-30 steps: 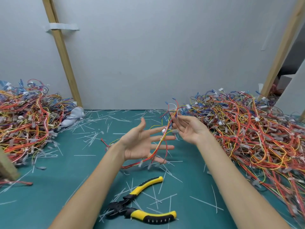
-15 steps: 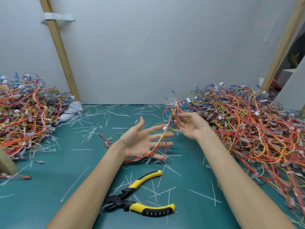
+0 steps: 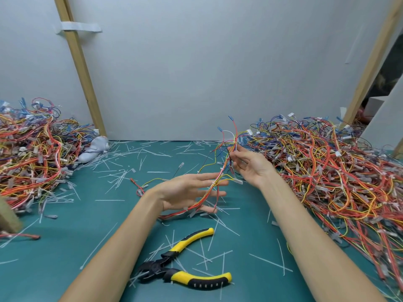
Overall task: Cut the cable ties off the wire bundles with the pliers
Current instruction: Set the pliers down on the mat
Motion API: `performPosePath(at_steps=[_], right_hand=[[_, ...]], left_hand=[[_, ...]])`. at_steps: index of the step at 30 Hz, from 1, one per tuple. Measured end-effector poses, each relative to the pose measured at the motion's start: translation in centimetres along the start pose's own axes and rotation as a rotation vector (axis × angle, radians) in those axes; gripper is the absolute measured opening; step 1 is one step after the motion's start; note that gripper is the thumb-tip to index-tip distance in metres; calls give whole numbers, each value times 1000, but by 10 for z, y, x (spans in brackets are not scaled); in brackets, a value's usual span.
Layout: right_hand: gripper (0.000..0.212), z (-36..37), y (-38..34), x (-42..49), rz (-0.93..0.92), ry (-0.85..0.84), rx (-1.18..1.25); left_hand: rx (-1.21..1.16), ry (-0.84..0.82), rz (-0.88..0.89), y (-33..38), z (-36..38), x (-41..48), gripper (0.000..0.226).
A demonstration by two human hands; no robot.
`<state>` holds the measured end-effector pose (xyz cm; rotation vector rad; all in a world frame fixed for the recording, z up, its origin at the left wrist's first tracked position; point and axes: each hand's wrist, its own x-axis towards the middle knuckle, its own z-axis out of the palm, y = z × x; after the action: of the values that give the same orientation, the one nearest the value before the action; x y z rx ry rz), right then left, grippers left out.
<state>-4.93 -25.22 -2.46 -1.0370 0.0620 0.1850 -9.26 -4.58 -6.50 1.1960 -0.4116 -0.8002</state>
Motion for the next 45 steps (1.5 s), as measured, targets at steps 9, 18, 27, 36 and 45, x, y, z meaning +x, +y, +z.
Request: performPosePath(at_steps=[9,18,27,36,45], right_hand=[[26,1,-8,-1,-123,-13,-69],[6,6,-45,-20,-126,-100,-762],[37,30,-16,-23,123,-599,-237],[33,32,-9,-14,55,-377,-17],[48,22,-13,-8,-77,-301,236]], left_hand=[[321,13,97,18,22,-2,43],[75,69,348,75,35,7,40],[439,498,368,95,42,23,32],[1520,562,381,83,49,17,26],[1094,768,432,20,19,-25,20]])
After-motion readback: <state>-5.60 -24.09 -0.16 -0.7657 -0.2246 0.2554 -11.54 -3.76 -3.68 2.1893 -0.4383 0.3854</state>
